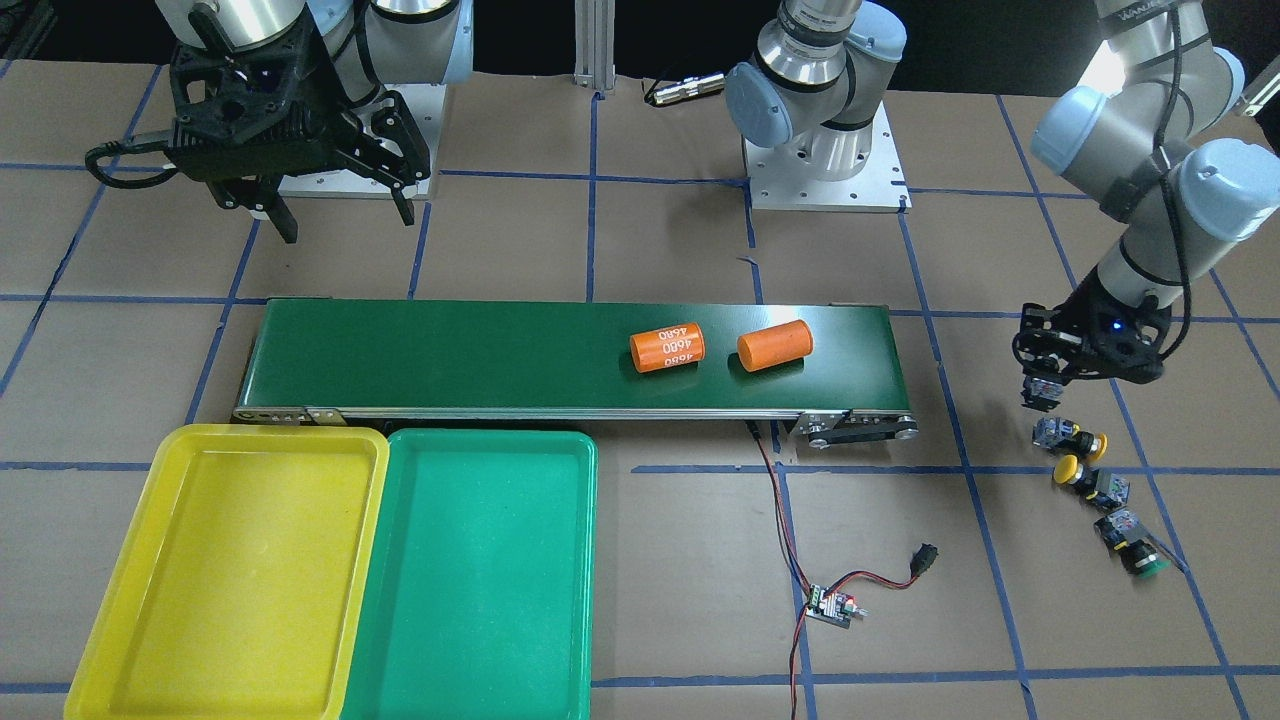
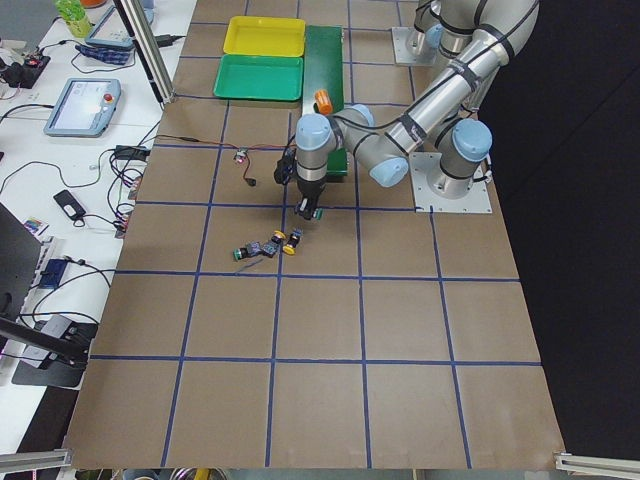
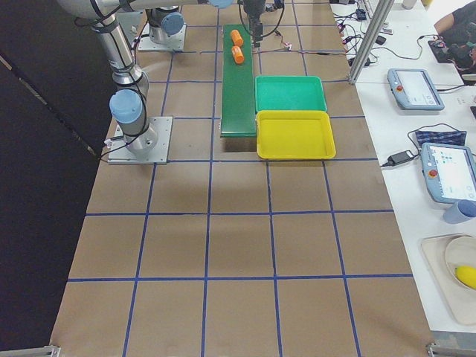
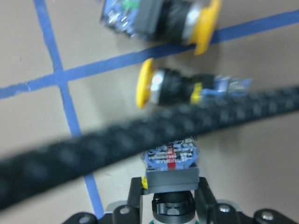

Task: Sort buttons by color to trays
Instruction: 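Place the green-capped button on the conveyor and release, then grasp a yellow-capped push button with the left gripper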

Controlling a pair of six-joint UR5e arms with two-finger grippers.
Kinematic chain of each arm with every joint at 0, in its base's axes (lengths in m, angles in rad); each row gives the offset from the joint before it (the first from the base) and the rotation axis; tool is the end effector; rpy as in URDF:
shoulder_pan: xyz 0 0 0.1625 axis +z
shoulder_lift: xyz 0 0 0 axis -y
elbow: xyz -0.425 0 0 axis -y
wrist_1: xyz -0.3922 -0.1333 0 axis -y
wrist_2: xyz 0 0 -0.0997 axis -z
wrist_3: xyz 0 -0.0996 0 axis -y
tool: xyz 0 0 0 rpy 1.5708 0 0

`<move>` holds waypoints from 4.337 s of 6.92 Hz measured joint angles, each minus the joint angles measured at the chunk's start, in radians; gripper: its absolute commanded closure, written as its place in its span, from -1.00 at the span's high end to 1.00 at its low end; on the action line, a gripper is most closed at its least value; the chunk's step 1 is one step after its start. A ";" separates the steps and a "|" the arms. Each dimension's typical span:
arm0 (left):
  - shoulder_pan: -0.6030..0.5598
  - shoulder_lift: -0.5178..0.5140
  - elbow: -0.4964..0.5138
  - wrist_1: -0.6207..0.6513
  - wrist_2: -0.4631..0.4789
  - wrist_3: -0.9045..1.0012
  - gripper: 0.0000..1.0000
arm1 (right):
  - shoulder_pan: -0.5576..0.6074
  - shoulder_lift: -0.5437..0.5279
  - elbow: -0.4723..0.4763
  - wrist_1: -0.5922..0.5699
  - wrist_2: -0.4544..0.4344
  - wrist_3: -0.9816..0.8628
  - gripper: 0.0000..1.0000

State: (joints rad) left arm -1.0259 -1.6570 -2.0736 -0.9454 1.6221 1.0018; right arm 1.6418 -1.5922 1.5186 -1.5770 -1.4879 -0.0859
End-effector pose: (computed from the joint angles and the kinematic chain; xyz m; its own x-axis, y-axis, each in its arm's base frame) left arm 0.1319 -0.4649 0.2723 -0.8960 0.4402 -0.0583 0.4396 0.8979 0.0236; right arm 0.1759 -0.4781 0.5252 -0.9839 -0.1623 -0.0754 -0.1557 0.9840 -0.0865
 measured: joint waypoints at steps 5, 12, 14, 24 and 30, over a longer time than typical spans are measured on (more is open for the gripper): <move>-0.327 0.109 -0.087 -0.078 0.000 -0.456 -1.00 | 0.003 0.000 0.000 0.000 0.000 0.000 1.00; -0.304 0.067 -0.024 -0.074 0.008 -0.705 1.00 | 0.005 -0.001 0.000 0.000 0.000 0.000 1.00; -0.113 -0.005 0.053 -0.074 0.007 -0.455 1.00 | 0.005 0.000 0.000 0.000 0.000 0.000 1.00; 0.143 -0.303 0.203 0.011 -0.064 0.279 1.00 | 0.002 0.001 0.000 0.000 0.014 0.000 1.00; 0.148 -0.352 0.212 0.013 -0.065 0.171 -0.68 | 0.001 0.001 0.000 0.003 0.017 0.000 1.00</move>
State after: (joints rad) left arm -0.8775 -2.0094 -1.8614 -0.9327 1.5569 1.1727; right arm 1.6429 -1.5908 1.5187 -1.5744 -1.4711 -0.0859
